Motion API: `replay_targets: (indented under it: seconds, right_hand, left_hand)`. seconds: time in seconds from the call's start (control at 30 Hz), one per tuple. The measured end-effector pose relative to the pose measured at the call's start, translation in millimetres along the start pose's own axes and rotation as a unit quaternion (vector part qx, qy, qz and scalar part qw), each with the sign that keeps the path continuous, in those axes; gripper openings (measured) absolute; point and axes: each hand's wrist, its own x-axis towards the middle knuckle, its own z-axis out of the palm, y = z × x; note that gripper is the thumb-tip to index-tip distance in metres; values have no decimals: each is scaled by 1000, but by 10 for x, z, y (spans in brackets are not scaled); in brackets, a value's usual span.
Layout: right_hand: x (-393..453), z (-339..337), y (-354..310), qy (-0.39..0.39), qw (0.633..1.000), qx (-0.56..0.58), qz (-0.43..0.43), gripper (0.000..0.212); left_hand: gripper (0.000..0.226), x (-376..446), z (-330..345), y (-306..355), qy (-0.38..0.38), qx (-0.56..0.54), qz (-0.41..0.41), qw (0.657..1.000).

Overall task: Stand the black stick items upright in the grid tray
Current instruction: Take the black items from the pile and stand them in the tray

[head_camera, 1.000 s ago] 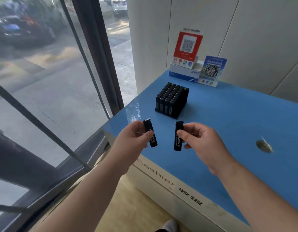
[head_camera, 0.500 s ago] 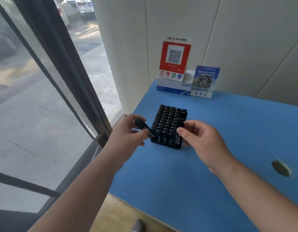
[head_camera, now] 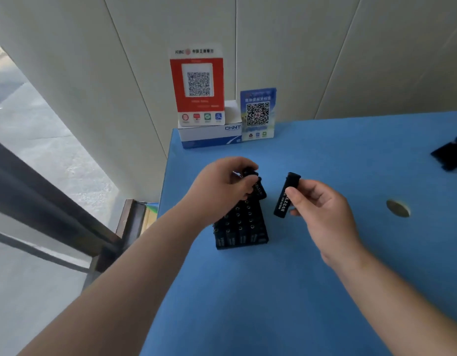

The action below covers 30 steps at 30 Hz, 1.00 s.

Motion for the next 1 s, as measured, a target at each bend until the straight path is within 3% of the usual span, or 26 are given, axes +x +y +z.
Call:
replay_targets:
  seconds: [0.17,0.3,0.6,0.8,1.0]
  right_hand:
    - [-76,-59,78,39,999,-10,16,12]
    - [-117,-91,173,61,998,-7,24,9]
    - [-69,-106,261,57,998,-9,37,13]
    - [52,-94,269,42,999,-15,24,14]
    - [192,-34,310,10,999,-45,11,20]
  left_hand:
    - [12,284,102,-58,-20,181,91,979]
    - [17,386,162,-170,-26,282,114,952]
    - [3,463,230,-87,-34,329,79,940]
    - [11,485,275,-49,-35,414,83,906]
    - [15,456,283,-44,-45,396,69,914]
